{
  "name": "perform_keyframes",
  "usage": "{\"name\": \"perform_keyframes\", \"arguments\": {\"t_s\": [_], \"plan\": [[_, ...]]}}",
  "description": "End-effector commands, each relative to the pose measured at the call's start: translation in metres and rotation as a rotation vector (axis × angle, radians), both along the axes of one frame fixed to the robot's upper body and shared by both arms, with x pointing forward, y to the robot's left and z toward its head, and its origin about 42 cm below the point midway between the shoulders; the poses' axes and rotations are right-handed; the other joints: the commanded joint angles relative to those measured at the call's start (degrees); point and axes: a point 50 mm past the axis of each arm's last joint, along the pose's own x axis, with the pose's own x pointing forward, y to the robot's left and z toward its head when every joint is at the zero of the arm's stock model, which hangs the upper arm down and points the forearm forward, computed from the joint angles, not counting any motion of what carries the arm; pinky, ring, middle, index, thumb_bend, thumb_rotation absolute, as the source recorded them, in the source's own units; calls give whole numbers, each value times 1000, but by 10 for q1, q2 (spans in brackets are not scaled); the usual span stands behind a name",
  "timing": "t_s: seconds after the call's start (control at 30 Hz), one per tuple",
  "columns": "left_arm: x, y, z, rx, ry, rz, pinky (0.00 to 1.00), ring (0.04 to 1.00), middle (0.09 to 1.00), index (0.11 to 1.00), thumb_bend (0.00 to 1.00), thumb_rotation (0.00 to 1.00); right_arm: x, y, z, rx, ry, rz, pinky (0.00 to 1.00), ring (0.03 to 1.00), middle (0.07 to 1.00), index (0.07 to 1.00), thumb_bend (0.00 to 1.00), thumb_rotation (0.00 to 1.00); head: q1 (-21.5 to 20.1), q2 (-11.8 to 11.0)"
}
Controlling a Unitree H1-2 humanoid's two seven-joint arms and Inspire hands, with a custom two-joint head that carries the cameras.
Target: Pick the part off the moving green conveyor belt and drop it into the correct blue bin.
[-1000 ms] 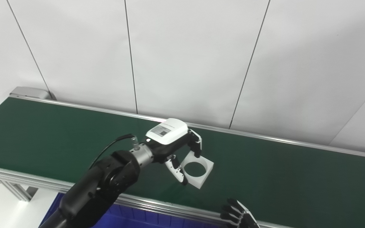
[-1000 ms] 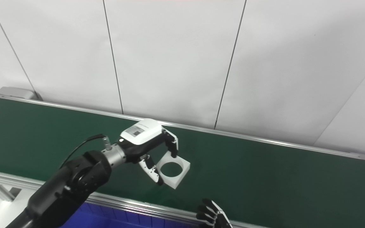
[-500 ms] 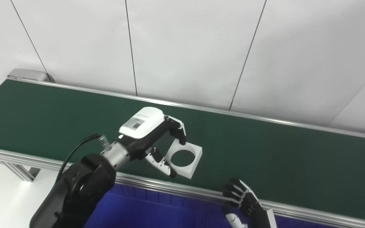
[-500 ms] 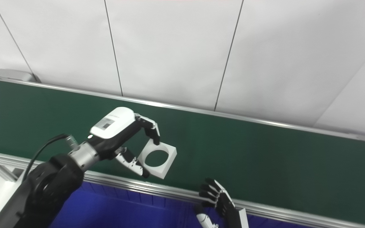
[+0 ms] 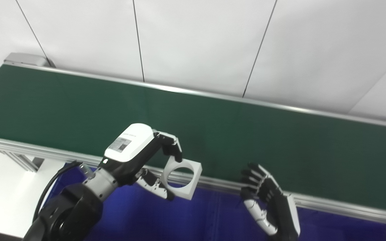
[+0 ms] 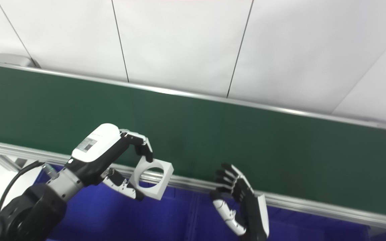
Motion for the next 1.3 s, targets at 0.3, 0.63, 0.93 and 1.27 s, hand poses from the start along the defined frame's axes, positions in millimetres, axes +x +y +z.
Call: {"name": "perform_keyframes", "arguments": {"t_s": [0.3, 0.63, 0.93, 1.27], "plan": [[-22, 2, -15, -25, 21, 13, 689, 515, 462, 505, 523, 0, 4, -9, 18, 7, -26, -1, 594, 712, 757, 813, 548, 562, 7, 22], [-15, -3, -53, 84, 83, -14, 709, 583, 479, 495, 523, 0, 0, -13, 24, 6, -22, -6, 595, 713, 753, 811, 543, 560, 8, 37], [-3, 8, -76, -22, 83, 87, 689, 582, 480, 494, 523, 0, -3, -14, 29, 2, -24, -12, 586, 704, 752, 808, 547, 566, 17, 50], [-22, 54, -68, -113, -43, 359, 438, 441, 437, 510, 521, 0, -5, -21, 32, -7, -31, -7, 579, 701, 753, 808, 543, 592, 37, 62]]}}
